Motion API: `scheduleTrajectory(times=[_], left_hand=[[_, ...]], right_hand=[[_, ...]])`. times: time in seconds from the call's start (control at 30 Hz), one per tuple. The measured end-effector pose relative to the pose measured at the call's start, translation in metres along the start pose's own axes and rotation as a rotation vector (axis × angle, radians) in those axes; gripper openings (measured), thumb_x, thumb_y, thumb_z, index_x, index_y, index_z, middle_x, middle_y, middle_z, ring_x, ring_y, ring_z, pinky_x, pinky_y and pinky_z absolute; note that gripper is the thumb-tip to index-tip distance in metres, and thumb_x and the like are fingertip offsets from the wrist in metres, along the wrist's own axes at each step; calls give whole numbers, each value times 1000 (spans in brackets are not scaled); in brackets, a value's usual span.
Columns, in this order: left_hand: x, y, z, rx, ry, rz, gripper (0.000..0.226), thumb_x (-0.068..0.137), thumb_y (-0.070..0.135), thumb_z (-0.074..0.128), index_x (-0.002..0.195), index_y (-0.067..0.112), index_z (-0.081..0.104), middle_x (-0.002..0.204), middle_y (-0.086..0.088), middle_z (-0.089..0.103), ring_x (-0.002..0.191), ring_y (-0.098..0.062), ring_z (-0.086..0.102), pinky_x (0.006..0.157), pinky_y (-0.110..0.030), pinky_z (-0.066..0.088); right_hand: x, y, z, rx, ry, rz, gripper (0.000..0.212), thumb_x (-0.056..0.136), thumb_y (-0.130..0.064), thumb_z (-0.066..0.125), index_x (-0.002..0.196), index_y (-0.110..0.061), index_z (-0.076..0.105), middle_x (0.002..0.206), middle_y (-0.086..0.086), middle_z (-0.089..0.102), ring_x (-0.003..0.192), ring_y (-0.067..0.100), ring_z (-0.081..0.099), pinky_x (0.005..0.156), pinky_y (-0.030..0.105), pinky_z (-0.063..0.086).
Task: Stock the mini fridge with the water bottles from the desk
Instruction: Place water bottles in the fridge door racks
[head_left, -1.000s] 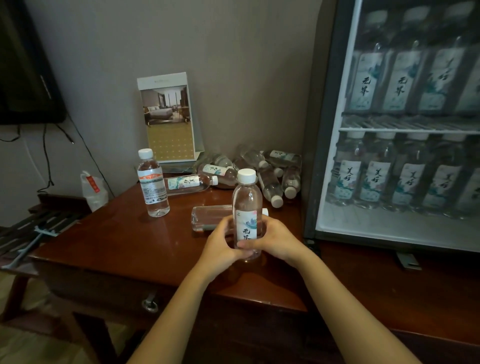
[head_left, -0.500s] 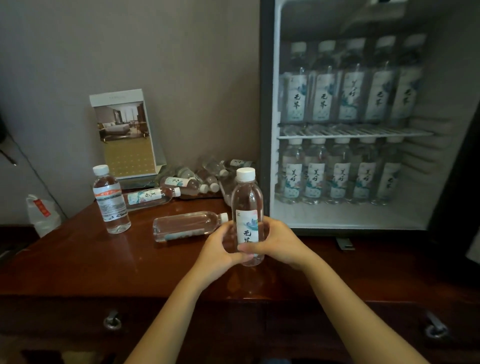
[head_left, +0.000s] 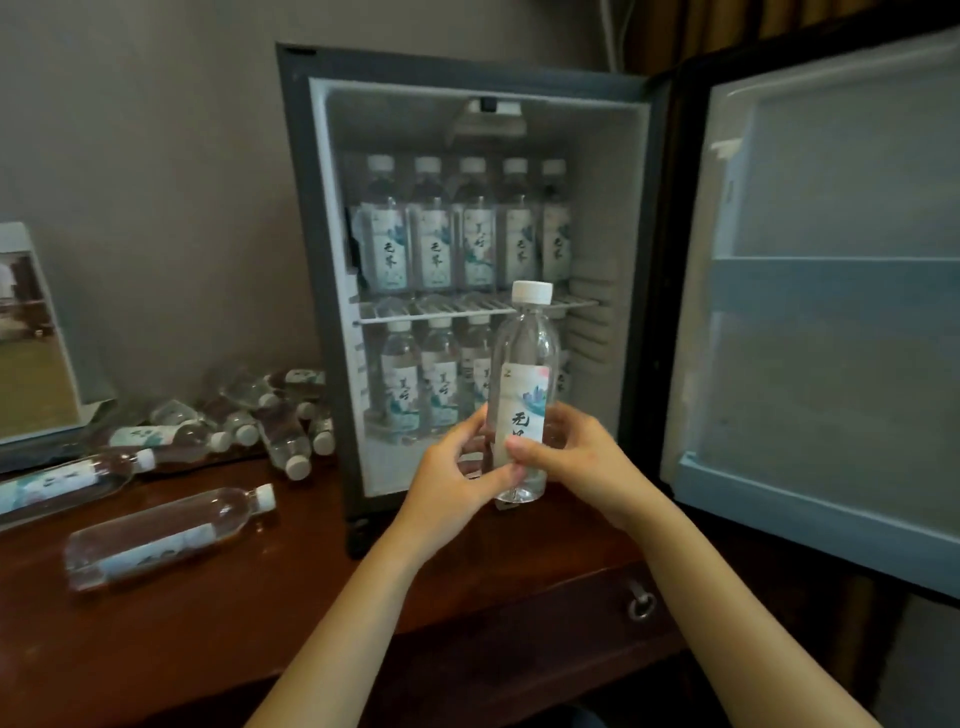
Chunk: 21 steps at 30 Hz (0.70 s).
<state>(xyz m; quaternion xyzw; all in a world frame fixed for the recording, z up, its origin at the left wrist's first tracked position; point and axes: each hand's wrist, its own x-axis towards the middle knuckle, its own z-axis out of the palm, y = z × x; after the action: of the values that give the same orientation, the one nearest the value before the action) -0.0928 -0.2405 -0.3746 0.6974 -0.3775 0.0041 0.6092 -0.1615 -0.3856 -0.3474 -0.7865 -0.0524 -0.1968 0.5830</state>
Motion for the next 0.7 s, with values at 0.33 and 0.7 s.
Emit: scheduleTrajectory(times=[0.33, 0.7], left_hand=[[59, 78, 74, -135, -176, 282, 63, 80, 20, 70, 137, 29, 43, 119, 8, 63, 110, -5, 59, 92, -29, 51], [121, 166, 123, -162, -153, 607, 65, 91, 19, 57, 143, 28, 21, 127, 11, 51, 118, -1, 51, 96, -18, 45]], right_hand=[[-24, -68, -93, -211, 291, -140, 23, 77, -25, 72, 94, -30, 56, 89, -9, 68, 80, -4, 65, 71, 15, 53], [-8, -146, -162, -348, 535, -330, 34, 76, -21, 74, 105, -23, 56, 91, -7, 68, 81, 5, 68, 69, 16, 54]])
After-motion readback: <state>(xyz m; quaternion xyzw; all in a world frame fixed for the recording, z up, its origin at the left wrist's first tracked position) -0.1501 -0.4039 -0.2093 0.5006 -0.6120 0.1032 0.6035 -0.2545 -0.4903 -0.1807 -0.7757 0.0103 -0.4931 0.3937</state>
